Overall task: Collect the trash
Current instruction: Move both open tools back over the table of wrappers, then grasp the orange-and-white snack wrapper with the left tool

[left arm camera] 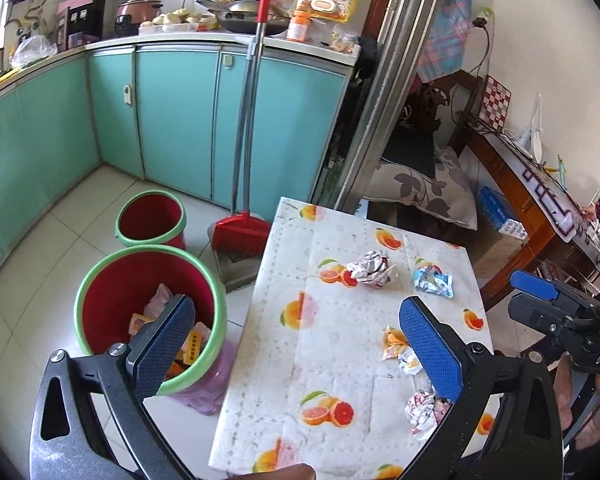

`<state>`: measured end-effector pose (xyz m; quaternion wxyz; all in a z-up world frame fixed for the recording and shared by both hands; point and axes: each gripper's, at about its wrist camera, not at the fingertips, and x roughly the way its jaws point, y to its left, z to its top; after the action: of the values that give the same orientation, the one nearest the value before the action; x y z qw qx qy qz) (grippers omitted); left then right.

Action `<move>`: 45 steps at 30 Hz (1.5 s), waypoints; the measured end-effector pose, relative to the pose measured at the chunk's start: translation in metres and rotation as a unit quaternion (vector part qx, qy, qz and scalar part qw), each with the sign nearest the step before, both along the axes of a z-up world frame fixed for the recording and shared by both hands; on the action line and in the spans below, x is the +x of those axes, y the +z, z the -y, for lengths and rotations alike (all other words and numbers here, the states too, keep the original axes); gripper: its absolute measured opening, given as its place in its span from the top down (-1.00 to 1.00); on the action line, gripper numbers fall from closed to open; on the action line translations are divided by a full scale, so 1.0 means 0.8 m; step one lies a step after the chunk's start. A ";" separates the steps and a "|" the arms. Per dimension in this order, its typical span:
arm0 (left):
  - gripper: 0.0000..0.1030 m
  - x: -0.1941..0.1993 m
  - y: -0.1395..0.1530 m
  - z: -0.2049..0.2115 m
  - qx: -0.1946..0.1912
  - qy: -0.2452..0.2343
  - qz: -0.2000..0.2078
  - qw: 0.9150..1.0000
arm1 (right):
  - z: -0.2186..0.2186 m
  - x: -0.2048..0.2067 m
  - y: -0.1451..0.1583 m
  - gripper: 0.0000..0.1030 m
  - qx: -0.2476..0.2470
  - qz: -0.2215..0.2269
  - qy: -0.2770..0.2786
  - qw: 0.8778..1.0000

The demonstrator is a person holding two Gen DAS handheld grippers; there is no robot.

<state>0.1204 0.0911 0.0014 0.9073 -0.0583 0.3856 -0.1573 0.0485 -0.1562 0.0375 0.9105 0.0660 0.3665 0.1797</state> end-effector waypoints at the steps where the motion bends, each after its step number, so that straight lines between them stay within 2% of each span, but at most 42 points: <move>1: -0.99 -0.005 0.003 0.010 0.001 -0.007 0.003 1.000 | 0.015 -0.008 0.001 -0.62 -0.003 0.000 -0.010 1.000; 10: -0.99 -0.024 0.001 0.089 0.020 -0.050 0.003 0.999 | 0.135 -0.079 -0.012 -0.62 -0.030 -0.010 -0.091 0.995; 18: -0.99 -0.023 -0.046 0.163 0.055 -0.076 -0.027 0.995 | 0.198 -0.113 -0.032 -0.63 -0.048 -0.022 -0.139 0.989; 30: -0.99 0.016 -0.160 0.259 0.101 -0.076 -0.110 0.986 | 0.223 -0.117 -0.050 -0.63 -0.049 -0.034 -0.164 0.985; 35: -0.99 0.029 -0.206 0.289 0.141 -0.073 -0.128 0.979 | 0.230 -0.121 -0.056 -0.63 -0.051 -0.037 -0.172 0.983; 45: -0.97 0.041 -0.247 0.291 0.140 -0.052 -0.176 0.973 | 0.248 -0.125 -0.080 -0.63 -0.050 -0.051 -0.186 0.980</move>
<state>0.1533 -0.1415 -0.1961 0.8148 0.0629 0.5601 -0.1361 -0.0514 -0.3547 -0.0263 0.9103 0.0961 0.4023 -0.0147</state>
